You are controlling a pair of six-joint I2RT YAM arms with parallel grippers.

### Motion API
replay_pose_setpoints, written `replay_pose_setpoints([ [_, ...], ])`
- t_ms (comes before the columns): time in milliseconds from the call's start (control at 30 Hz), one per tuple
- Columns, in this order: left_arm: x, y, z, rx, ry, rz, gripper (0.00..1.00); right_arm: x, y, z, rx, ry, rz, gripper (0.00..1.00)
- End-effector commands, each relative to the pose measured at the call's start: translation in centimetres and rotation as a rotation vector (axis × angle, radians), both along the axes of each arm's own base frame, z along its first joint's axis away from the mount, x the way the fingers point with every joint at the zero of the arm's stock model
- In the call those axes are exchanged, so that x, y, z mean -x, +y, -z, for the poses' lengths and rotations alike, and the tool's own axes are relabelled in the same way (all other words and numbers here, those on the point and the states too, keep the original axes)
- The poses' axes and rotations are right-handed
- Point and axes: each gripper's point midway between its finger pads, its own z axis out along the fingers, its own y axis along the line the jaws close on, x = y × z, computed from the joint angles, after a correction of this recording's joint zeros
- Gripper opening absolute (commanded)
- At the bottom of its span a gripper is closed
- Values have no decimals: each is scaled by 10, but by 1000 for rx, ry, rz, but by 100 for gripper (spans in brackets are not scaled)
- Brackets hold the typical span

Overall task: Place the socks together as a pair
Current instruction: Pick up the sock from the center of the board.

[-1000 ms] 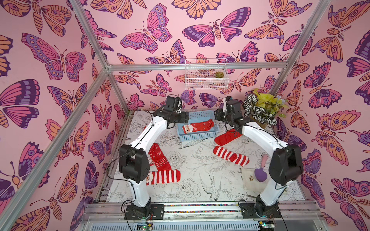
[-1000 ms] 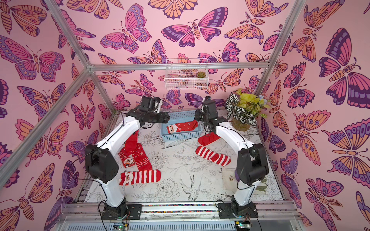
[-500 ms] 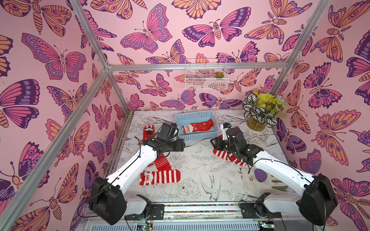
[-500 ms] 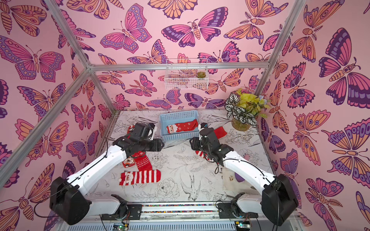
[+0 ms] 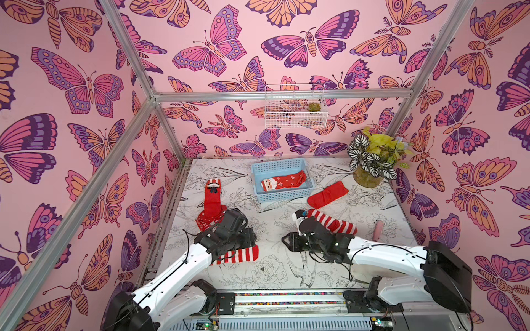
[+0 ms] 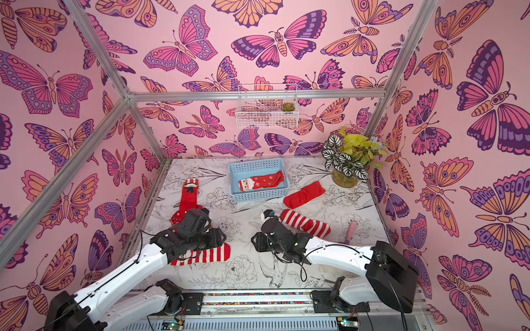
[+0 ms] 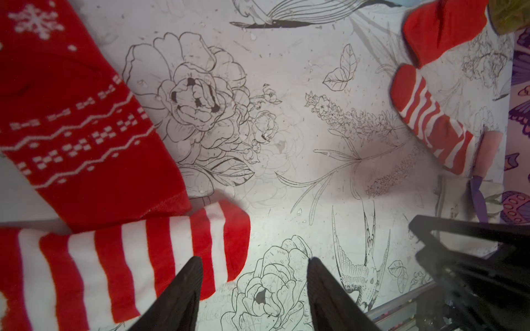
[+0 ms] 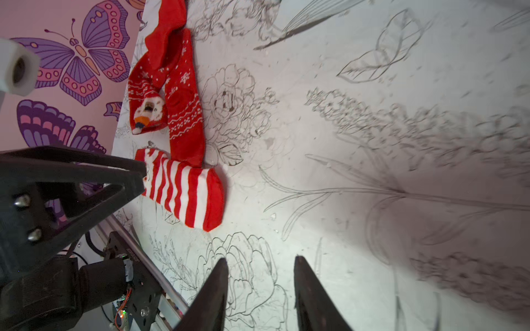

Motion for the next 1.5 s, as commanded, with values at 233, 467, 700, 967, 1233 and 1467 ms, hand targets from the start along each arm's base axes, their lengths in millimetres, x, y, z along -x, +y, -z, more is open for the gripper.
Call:
replay_pose_setpoints([
  [233,22,18,17,76,24,-160,58,16,61,27,-64,73,-5,34],
  [467,28,19,24,77,40,-154,56,22,83,47,-57,109,-43,31],
  [700,30,19,29,59,63,-144,54,19,92,61,-31,117,-43,30],
  [967,30,23,34,26,77,-147,51,16,105,71,-20,127,-50,30],
  [1233,30,28,46,-36,105,-151,35,10,99,80,4,130,-1,29],
  [1467,33,35,66,-124,165,-155,23,8,101,82,0,127,11,29],
])
